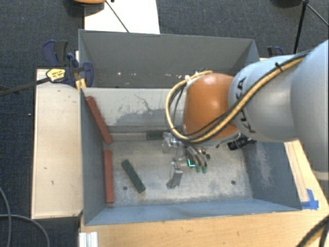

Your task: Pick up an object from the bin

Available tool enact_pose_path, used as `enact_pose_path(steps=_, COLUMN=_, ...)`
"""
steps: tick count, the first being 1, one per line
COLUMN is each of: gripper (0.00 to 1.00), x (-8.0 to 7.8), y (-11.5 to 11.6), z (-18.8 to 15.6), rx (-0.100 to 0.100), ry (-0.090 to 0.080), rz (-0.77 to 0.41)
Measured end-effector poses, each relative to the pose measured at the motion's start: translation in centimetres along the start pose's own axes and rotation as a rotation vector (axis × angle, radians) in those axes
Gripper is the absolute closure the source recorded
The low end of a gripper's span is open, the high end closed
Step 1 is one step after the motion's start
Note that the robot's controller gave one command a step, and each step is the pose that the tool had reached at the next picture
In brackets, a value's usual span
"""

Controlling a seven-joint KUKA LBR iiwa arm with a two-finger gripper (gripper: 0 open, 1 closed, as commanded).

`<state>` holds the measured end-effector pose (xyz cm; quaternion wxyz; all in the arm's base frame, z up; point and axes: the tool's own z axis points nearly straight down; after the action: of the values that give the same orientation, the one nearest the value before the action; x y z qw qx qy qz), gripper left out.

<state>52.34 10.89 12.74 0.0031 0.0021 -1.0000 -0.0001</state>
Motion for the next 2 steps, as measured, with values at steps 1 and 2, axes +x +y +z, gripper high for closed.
enact_pose_path(steps=1, gripper=0.0, x=-0.2, y=0.0, z=-0.4, rx=-0.001, ry=-0.008, rz=0.004)
enact_pose_path(steps=2, gripper=0.0, x=-1.9, y=-3.7, z=2.4, rx=-0.002, ry=-0.011, rz=-0.156)
